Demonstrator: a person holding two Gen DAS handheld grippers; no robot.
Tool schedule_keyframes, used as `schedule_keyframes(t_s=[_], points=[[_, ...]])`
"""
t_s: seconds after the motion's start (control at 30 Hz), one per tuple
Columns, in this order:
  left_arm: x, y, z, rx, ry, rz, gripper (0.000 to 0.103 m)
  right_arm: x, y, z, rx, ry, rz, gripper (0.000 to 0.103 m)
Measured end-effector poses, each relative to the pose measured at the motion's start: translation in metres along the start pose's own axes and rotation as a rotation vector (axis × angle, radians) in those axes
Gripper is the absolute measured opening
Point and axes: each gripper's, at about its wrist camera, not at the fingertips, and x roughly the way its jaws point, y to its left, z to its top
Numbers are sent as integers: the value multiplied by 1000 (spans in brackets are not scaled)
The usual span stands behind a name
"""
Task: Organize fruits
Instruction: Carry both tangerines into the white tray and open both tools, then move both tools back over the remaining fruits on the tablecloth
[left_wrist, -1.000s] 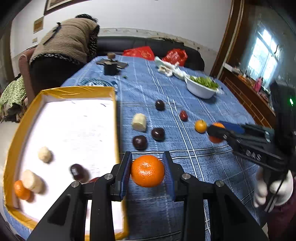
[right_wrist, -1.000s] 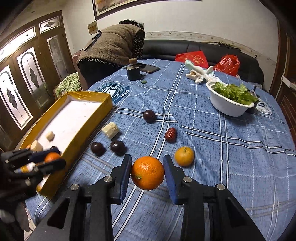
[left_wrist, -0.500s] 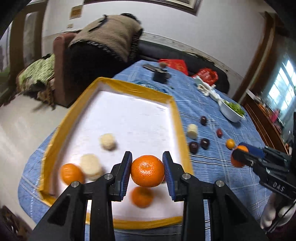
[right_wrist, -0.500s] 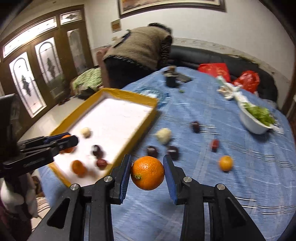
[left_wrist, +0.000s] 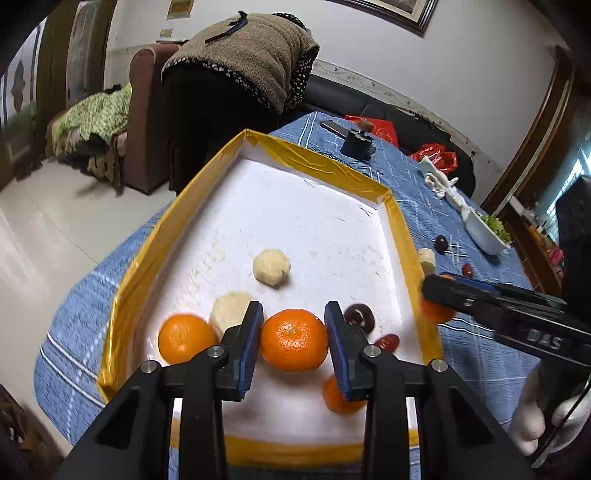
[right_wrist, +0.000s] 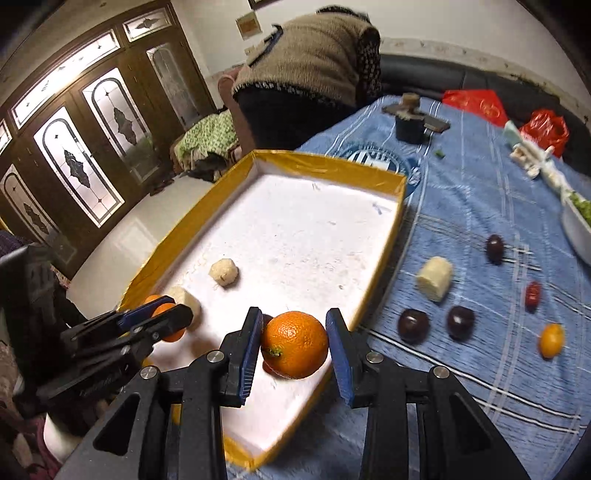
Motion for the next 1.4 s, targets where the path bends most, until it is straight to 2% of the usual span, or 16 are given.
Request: schedule_keyframes(t_s=[0.27,0.3,0.37,0.43,0.5,0.57,0.73,0.8,0.9,1.03,1.17,1.4], points=[[7,-5,6,38,-3,-2,35,44,8,11,-17,60,-21,40],[7,-3,6,34,-4,-9,38,48,10,12,-28,63,-30,41],[5,0,7,19,-11,-19,60,51,13,11,-43,61,-48,41],[1,4,8,1,-22,-15,66,53,13,10,-44,64,-50,41],[-2,9,10,-27,-22,-29,67,53,12,9,-38,59,-49,41],[-6,14,12,-58,-21,-43,70,51,12,9,-31,52,-47,41],[-21,20,11,-100,-41,-33,73,26,8,10,-10,-9,-28,50],[-27,18,10,-102,-44,-33,73,13,6,9,-13,-37,-32,50],[-35,9,8,-88,-50,-31,74,-11,-1,6,-9,-86,-39,58],[-42,-11,5,-57,-57,-33,75,-43,-24,-3,32,-139,-54,62],[-42,-34,1,-14,-51,-37,76,-74,-65,-19,104,-180,-107,69],[-31,-85,-7,94,-13,-53,76,-108,-151,-49,279,-219,-189,69]])
